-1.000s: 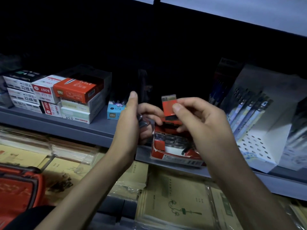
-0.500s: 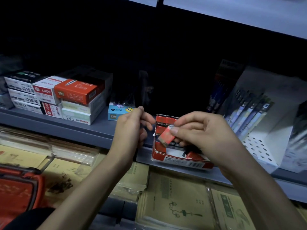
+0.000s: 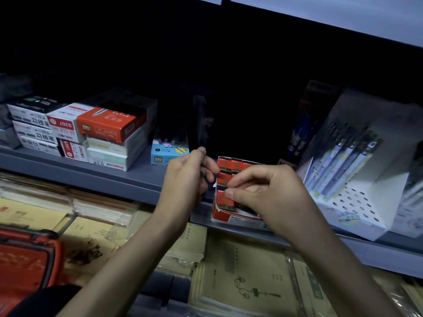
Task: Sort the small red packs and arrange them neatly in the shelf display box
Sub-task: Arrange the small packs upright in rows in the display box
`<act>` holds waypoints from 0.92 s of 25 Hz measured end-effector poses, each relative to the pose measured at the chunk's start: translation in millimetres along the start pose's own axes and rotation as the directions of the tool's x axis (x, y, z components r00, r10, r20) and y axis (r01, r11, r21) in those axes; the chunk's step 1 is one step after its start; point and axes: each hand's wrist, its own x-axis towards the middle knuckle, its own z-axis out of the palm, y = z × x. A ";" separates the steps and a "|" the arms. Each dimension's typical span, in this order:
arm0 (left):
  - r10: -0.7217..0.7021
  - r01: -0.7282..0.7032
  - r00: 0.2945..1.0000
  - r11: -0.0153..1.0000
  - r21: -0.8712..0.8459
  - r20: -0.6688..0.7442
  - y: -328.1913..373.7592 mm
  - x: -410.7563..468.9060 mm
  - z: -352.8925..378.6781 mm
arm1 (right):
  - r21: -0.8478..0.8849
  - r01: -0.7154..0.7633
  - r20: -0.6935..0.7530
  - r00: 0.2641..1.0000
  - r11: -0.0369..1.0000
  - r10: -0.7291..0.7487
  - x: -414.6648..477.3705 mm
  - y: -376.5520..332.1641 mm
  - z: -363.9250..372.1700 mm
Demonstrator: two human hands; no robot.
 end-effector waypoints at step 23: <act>0.151 -0.149 0.980 0.989 0.022 -0.128 -14.1 -0.7 10.0 | -0.690 -0.189 0.018 0.961 0.699 0.277 -12.4 -30.1 -47.6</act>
